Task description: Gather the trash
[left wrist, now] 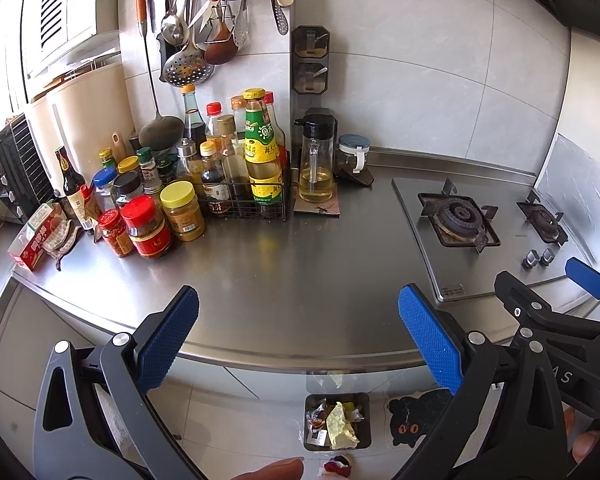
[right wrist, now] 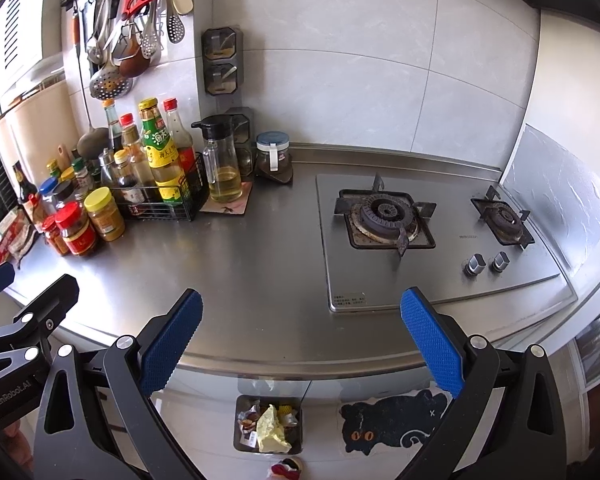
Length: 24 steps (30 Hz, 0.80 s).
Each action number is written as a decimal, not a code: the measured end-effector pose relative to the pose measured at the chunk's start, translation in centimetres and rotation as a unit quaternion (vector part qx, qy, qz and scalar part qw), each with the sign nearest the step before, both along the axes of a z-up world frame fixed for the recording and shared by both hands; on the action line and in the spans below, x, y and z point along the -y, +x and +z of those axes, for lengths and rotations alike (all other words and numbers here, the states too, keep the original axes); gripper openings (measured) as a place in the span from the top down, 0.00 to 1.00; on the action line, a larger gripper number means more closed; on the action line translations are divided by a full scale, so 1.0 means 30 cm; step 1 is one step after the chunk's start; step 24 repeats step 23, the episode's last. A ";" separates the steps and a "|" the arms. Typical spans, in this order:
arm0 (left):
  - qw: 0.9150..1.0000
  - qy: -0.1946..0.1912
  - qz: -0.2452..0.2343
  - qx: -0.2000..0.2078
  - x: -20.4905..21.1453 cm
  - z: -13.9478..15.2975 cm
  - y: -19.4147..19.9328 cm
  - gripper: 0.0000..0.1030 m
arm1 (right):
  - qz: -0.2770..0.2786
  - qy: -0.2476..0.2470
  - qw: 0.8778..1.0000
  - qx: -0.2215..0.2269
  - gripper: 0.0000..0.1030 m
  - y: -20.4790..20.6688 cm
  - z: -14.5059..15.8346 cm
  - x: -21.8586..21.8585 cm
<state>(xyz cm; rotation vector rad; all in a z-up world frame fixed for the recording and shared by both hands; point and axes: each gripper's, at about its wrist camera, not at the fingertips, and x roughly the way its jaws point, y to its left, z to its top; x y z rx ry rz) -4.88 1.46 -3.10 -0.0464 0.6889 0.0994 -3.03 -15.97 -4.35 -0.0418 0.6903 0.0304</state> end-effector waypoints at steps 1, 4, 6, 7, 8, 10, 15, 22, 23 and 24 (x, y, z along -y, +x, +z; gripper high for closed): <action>1.000 0.000 0.001 -0.001 -0.001 -0.001 0.001 0.08 | -0.001 0.000 1.000 -0.001 0.03 0.000 -0.003 0.001; 1.000 -0.009 0.001 0.004 -0.008 -0.004 -0.001 0.08 | -0.004 -0.003 1.000 -0.004 0.03 0.002 -0.013 0.003; 1.000 -0.008 0.006 0.005 -0.007 -0.005 0.000 0.08 | -0.005 -0.004 1.000 -0.008 0.03 0.006 -0.021 0.004; 1.000 -0.009 0.007 0.003 -0.006 -0.007 0.003 0.08 | -0.006 -0.003 1.000 -0.009 0.03 0.008 -0.024 0.005; 1.000 -0.009 0.008 0.003 -0.007 -0.008 0.005 0.08 | -0.006 -0.002 1.000 -0.010 0.03 0.008 -0.026 0.006; 1.000 -0.003 0.010 0.002 -0.006 -0.010 0.009 0.08 | -0.006 0.000 1.000 -0.011 0.03 0.011 -0.027 0.008; 1.000 -0.003 0.003 0.008 -0.004 -0.010 0.009 0.08 | -0.009 0.004 1.000 -0.010 0.03 0.013 -0.026 0.019; 1.000 0.018 0.014 0.009 0.001 -0.011 0.011 0.08 | -0.008 0.003 1.000 -0.011 0.03 0.012 -0.032 0.009; 1.000 0.018 0.012 0.008 -0.001 -0.010 0.013 0.08 | -0.007 0.003 1.000 -0.012 0.03 0.012 -0.032 0.010; 1.000 0.018 0.012 0.008 -0.001 -0.010 0.013 0.08 | -0.007 0.003 1.000 -0.012 0.03 0.012 -0.032 0.010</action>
